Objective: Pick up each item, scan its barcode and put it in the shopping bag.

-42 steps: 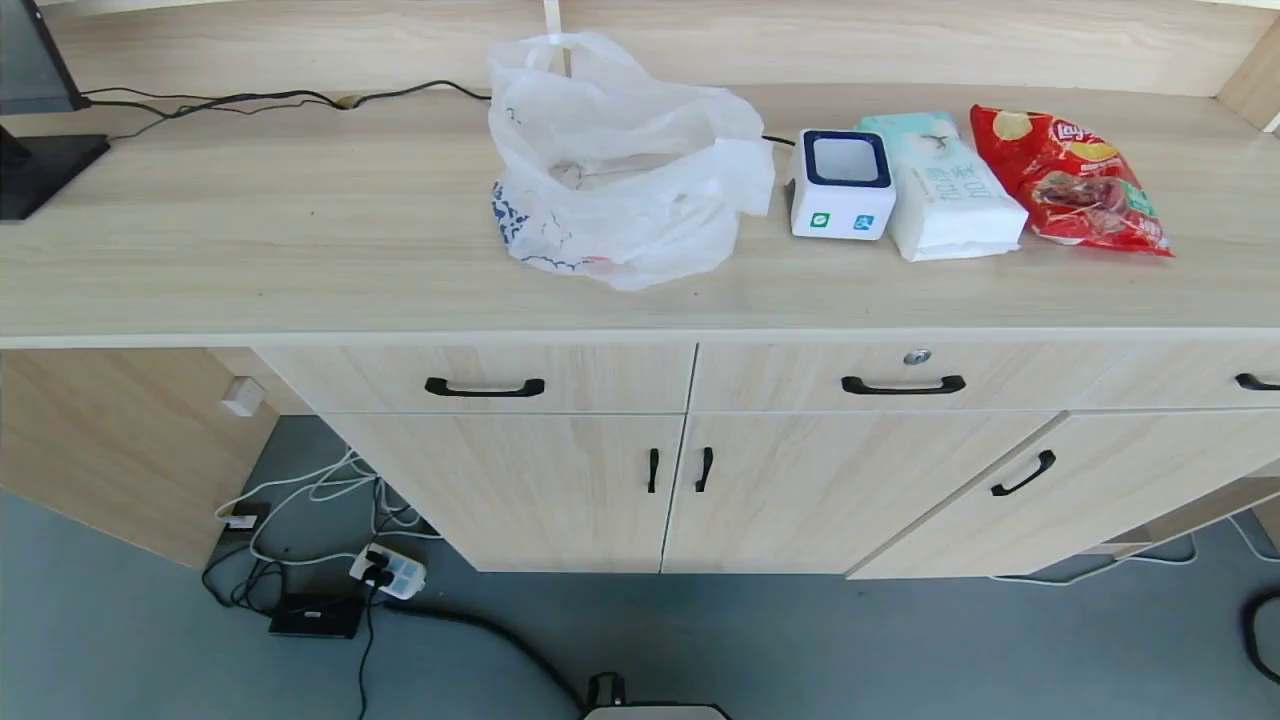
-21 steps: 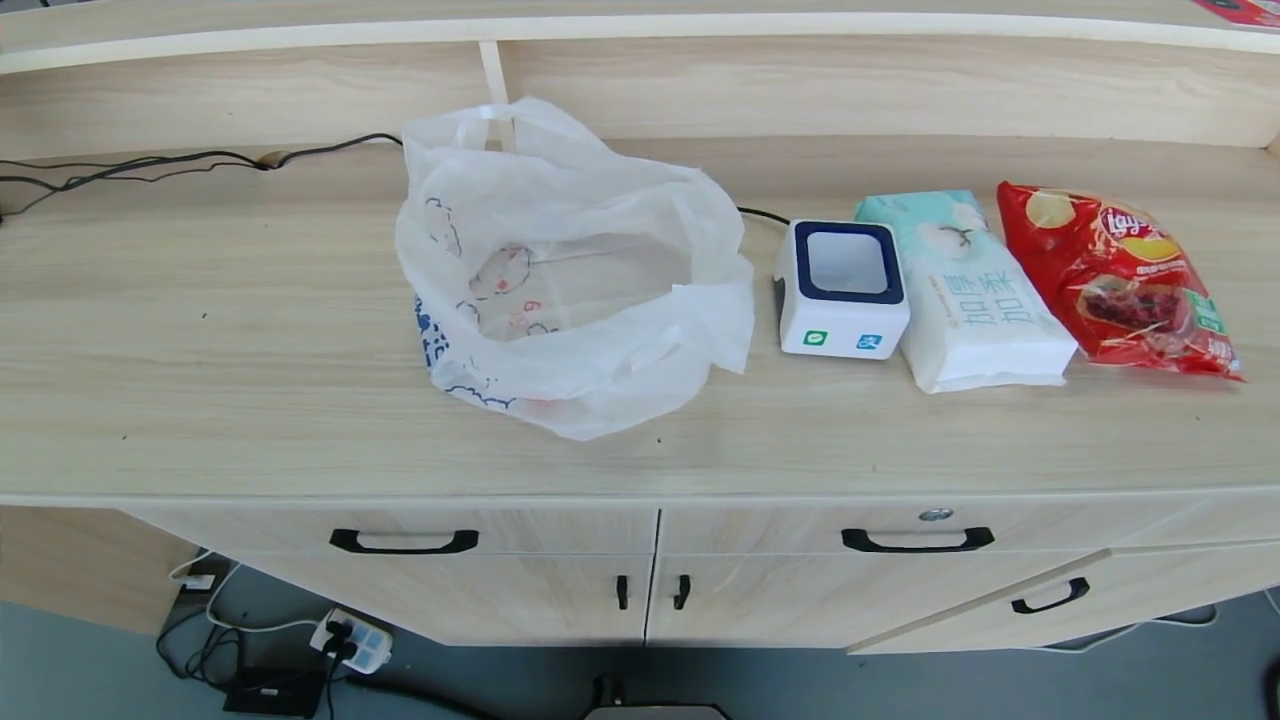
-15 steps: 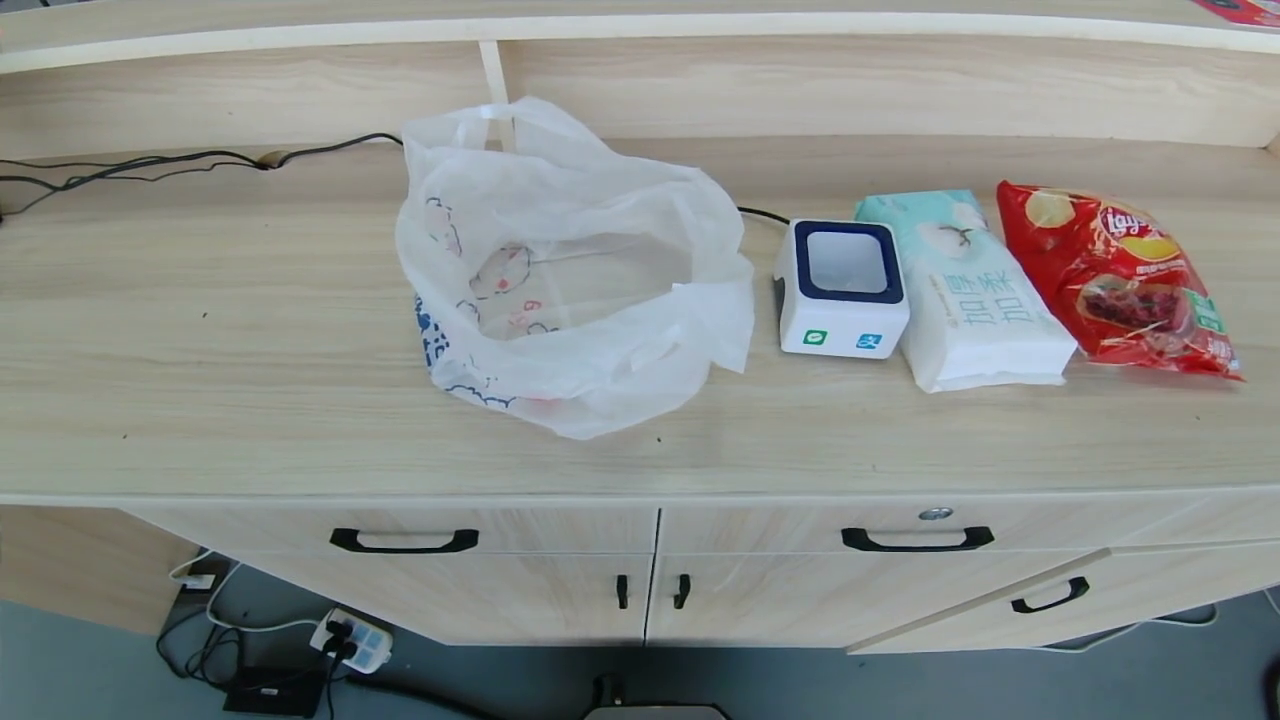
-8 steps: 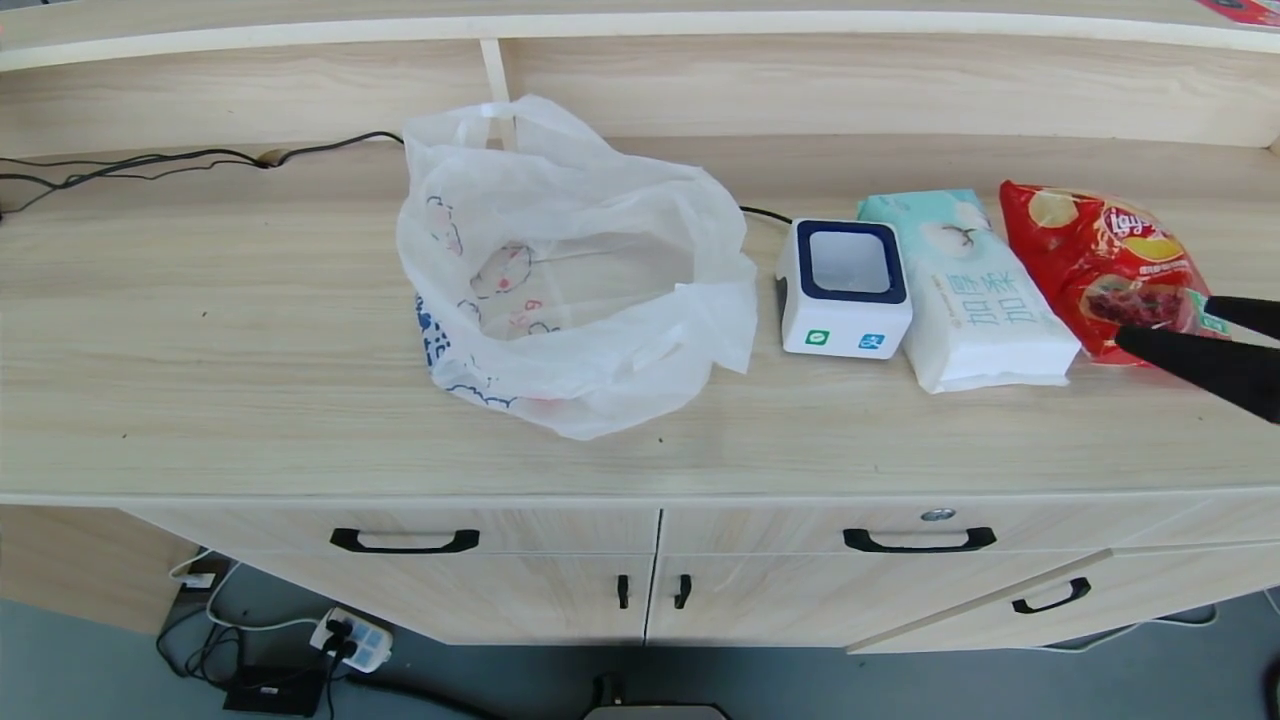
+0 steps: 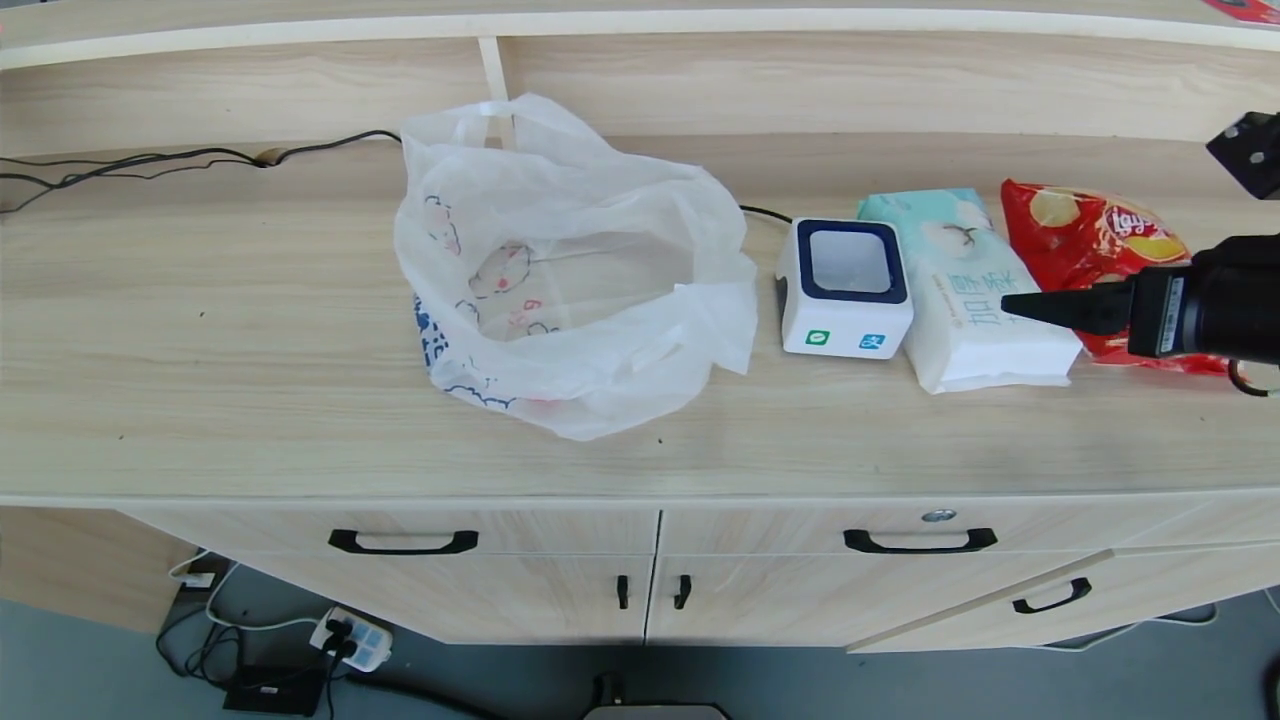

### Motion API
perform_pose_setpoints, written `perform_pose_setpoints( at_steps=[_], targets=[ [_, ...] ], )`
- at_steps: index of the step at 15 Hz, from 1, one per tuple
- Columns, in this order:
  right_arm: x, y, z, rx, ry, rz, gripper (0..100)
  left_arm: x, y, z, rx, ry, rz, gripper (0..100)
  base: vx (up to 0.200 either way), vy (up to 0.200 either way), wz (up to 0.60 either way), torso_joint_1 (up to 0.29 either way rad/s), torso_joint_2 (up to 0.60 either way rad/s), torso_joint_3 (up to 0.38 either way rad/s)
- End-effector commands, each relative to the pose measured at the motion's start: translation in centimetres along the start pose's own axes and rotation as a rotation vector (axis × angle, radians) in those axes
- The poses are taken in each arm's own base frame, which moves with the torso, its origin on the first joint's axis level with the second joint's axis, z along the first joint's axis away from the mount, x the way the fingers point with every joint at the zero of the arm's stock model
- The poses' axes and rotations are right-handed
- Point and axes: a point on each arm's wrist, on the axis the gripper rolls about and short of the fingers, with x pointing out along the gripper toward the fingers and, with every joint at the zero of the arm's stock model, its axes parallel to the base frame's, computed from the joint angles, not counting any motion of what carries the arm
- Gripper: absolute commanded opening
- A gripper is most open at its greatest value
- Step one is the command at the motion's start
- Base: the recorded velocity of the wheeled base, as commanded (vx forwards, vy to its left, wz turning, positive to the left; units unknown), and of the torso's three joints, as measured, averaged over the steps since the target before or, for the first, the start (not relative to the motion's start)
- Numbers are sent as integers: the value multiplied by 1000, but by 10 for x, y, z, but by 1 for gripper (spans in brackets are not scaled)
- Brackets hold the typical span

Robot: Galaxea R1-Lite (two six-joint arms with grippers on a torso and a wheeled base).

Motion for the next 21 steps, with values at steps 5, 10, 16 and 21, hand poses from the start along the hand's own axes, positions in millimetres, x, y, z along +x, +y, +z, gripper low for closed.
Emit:
perform_pose_setpoints(
  at_steps=[5,10,16,21],
  targets=[
    [50,-17,7,-19,35,-3,100,0,0,0,-1,1,1,100,0,0,0,0,0,0],
    [61,-21,13,-38,19,-15,100,0,0,0,-1,1,1,100,0,0,0,0,0,0],
    [59,-20,24,-56,-23,-15,100,0,0,0,-1,1,1,100,0,0,0,0,0,0],
    [64,-1,26,-77,-21,8,100,0,0,0,-1,1,1,100,0,0,0,0,0,0]
  ],
)
